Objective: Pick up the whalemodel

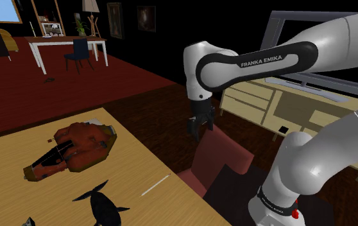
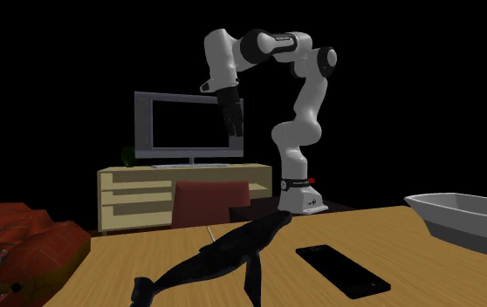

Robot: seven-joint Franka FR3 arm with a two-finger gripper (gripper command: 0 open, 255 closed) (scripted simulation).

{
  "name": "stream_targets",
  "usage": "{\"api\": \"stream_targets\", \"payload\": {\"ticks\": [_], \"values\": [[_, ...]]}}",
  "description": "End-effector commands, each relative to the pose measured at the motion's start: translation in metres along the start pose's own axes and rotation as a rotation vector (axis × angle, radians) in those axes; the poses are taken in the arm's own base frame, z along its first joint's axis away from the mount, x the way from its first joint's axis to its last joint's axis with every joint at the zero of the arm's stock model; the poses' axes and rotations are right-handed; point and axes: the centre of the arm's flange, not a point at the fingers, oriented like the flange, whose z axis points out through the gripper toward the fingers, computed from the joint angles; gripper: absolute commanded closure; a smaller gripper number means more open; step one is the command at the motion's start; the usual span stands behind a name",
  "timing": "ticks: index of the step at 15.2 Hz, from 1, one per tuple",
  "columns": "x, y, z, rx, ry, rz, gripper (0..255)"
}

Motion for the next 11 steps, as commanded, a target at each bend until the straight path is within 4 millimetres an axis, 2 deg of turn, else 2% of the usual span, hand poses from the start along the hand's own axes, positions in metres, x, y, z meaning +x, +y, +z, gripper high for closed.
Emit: {"api": "stream_targets", "payload": {"ticks": [1,11], "values": [[0.013,-0.023,0.008,0.009,-0.005,0.008,0],[0.072,-0.131,0.047,0.045,-0.033,0.045,0]]}}
